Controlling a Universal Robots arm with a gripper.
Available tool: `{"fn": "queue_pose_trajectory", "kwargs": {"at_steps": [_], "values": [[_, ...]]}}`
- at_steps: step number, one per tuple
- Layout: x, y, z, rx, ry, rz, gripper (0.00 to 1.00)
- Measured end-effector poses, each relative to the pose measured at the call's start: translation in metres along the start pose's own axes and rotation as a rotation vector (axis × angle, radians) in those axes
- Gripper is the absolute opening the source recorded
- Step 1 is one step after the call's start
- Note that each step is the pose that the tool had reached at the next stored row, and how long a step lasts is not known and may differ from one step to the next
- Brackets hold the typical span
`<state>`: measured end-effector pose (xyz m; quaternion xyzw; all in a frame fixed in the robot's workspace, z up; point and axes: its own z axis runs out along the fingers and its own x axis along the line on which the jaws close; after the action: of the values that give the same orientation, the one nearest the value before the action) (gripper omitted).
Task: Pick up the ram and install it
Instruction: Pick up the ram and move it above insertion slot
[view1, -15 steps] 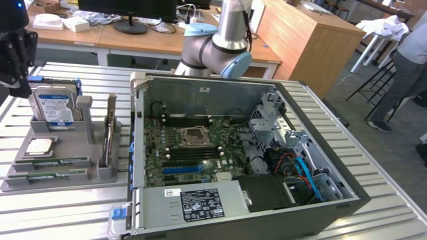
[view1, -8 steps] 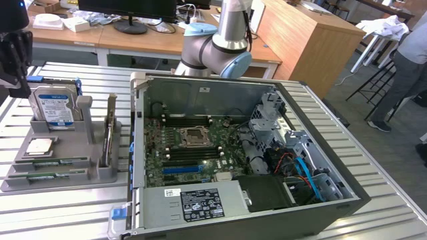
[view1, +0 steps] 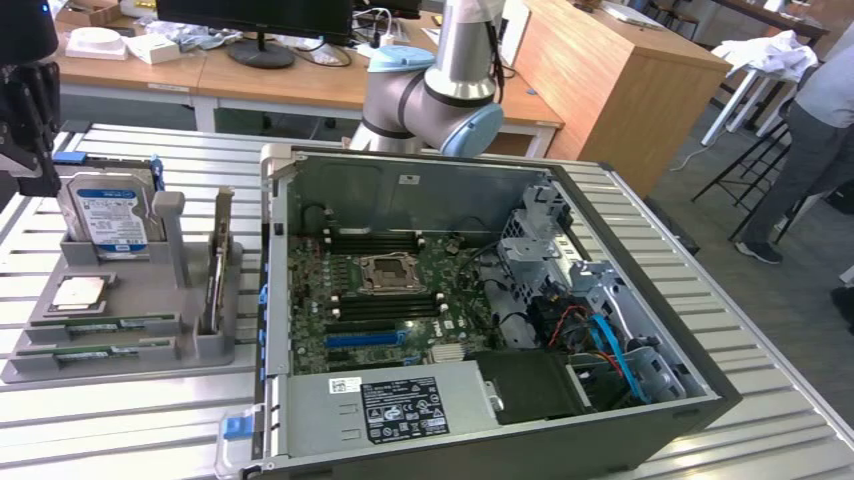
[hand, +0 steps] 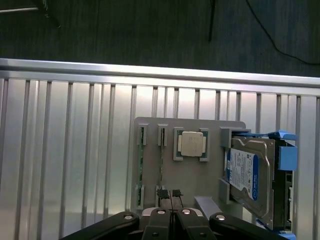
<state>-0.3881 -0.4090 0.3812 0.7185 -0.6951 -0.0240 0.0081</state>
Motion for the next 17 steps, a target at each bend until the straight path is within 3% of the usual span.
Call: {"fn": "queue_pose_trajectory", "kwargs": {"at_steps": [10,17], "values": [[0.0000,0.0000,0.0000,0.0001,0.0000,0.000,0.10],[0.0000,0.0000,0.0000,0.0000,0.0000,0.000,0.29]]}}
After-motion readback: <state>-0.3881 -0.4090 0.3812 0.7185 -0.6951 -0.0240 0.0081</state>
